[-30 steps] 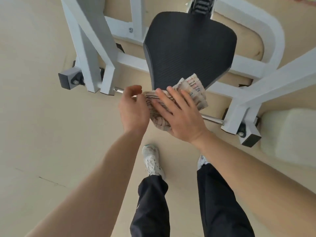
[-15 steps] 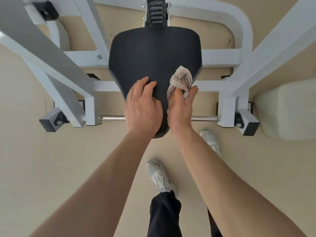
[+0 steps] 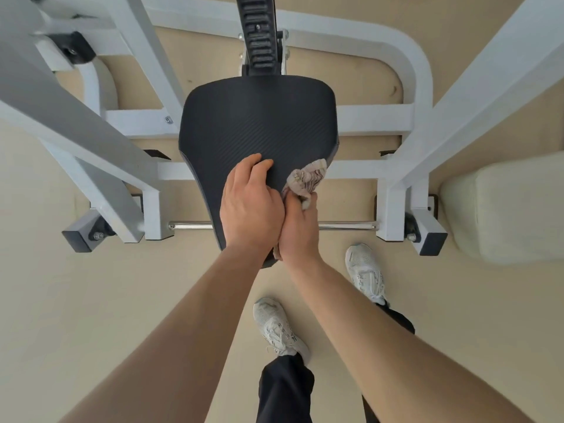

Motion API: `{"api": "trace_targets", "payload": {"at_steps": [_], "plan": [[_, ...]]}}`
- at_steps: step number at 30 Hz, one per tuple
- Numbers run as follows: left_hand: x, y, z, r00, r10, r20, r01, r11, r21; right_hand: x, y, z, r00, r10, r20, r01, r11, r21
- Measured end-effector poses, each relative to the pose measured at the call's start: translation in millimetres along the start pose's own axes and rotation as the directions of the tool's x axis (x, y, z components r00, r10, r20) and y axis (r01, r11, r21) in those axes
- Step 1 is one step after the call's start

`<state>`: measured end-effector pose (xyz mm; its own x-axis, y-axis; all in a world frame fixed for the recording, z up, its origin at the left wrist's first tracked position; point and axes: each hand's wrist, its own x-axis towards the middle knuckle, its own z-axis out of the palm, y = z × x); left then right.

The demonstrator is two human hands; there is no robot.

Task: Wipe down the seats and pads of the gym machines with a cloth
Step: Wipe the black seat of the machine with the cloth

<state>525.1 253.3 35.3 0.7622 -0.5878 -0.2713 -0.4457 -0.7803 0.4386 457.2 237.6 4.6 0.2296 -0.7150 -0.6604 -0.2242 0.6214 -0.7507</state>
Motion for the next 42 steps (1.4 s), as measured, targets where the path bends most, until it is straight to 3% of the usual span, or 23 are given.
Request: {"api": "trace_targets", "payload": {"at_steps": [3,6,12,22,25,27,32,34,36,40,42], "plan": [[9,4,4,1.0,0.0,-0.013,0.0,1.0,0.009,49,-27,0,0.99,0.087,-0.114,-0.082,0.996,0.047],[22,12,12,1.0,0.007,-0.029,-0.007,1.0,0.015,89,-54,-4,0.972,0.146,-0.184,-0.153,0.988,-0.021],[49,25,24,0.995,-0.02,-0.101,0.018,1.0,-0.017,141,-82,-18,0.981,0.185,-0.054,-0.193,0.924,-0.329],[77,26,35,0.981,-0.055,-0.184,0.05,0.998,-0.029,234,-151,23,0.949,0.163,0.269,0.081,0.7,-0.709],[76,26,34,0.982,-0.061,-0.179,0.056,0.998,-0.038,237,-155,35,0.961,0.003,0.275,0.216,0.609,-0.763],[76,26,32,0.984,-0.059,-0.169,0.052,0.998,-0.047,227,-152,28,0.968,-0.077,0.237,0.233,0.622,-0.747],[77,24,26,0.993,-0.059,-0.098,0.051,0.995,-0.083,210,-134,-14,0.976,0.073,0.206,0.077,0.769,-0.634],[77,21,23,0.996,-0.058,-0.073,0.051,0.994,-0.102,215,-142,-5,0.965,0.125,0.232,0.06,0.753,-0.655],[74,17,20,0.996,-0.061,-0.07,0.051,0.989,-0.135,219,-152,17,0.944,0.117,0.307,0.156,0.662,-0.733],[64,14,16,0.986,-0.119,-0.118,0.096,0.979,-0.179,212,-153,49,0.889,0.018,0.458,0.429,0.317,-0.846],[57,14,11,0.981,-0.144,-0.13,0.119,0.976,-0.185,204,-150,32,0.906,-0.017,0.422,0.4,0.357,-0.844]]}}
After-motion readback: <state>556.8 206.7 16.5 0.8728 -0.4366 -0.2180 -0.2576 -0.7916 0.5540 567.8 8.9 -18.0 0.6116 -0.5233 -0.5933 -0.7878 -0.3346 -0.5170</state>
